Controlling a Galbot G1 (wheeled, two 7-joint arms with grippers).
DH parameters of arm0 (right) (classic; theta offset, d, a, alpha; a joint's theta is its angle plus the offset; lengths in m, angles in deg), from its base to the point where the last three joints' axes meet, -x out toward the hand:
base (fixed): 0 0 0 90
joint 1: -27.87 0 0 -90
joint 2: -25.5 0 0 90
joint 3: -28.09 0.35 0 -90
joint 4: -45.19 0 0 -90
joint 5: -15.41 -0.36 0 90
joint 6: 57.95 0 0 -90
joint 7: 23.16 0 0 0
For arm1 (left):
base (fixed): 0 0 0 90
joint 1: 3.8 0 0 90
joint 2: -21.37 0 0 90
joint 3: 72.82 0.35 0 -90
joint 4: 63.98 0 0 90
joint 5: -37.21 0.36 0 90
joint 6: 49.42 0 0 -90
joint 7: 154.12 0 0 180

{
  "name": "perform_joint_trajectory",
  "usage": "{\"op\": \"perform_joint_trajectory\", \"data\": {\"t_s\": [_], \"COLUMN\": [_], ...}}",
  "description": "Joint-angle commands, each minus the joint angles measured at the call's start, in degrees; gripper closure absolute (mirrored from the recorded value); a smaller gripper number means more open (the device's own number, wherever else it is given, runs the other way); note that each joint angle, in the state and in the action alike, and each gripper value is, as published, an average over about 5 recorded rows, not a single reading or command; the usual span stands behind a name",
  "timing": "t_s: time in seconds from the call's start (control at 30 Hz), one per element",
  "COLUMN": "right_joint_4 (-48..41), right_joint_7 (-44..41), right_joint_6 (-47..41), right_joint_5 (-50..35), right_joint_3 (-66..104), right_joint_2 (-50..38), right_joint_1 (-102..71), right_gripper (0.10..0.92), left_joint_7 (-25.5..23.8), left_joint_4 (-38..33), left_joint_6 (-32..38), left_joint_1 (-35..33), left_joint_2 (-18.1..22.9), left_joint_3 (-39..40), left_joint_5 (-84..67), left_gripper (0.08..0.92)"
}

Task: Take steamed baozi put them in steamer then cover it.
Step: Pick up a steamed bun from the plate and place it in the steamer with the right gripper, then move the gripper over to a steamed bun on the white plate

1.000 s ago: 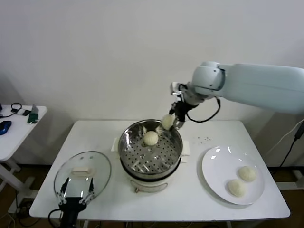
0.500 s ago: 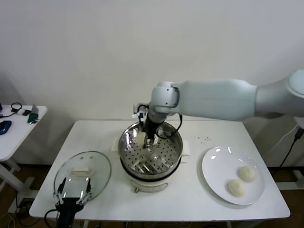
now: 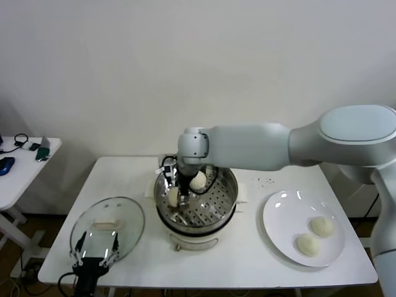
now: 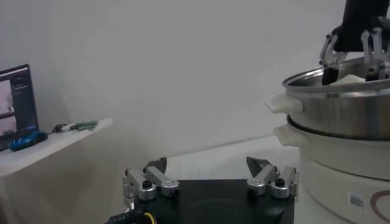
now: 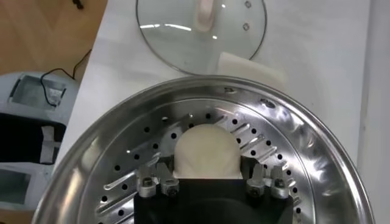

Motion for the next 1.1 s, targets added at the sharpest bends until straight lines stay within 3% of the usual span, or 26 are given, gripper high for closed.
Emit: {"op": "perform_joint_trajectory", "data": {"t_s": [0.03, 0.33, 0.53, 0.83, 1.1], "right_joint_4": [-2.78, -1.6, 2.44, 12.46, 22.26], "right_joint_7": [-0.33, -2.69, -5.18, -12.81, -15.71], "right_joint_6": [0.25, 1.44, 3.5, 13.62, 15.89], "right_joint_5": [1.3, 2.05, 2.41, 6.44, 15.75], "right_joint_3": [-0.15, -0.29, -0.73, -3.1, -5.03], "right_joint_2": [2.12, 0.86, -4.04, -21.75, -40.98], "right_joint_1": [-1.71, -0.13, 4.78, 16.49, 18.64], "right_gripper": [0.337, 0.212, 0.203, 0.203, 0.203], "left_joint_7": [-0.01, 0.12, 0.2, 2.69, 2.66], "left_joint_4": [0.06, -0.04, -0.17, -0.33, -0.01], "left_joint_6": [-0.1, -0.36, -0.36, -1.52, -1.65], "left_joint_1": [0.05, 0.19, 0.14, 1.13, 1.5], "left_joint_2": [-0.22, -0.19, -0.18, 0.12, 0.07], "left_joint_3": [-0.06, -0.06, -0.03, 0.07, -0.1], "left_joint_5": [-0.03, 0.02, 0.07, 0.33, 0.38], "left_gripper": [0.177, 0.177, 0.177, 0.177, 0.177]}}
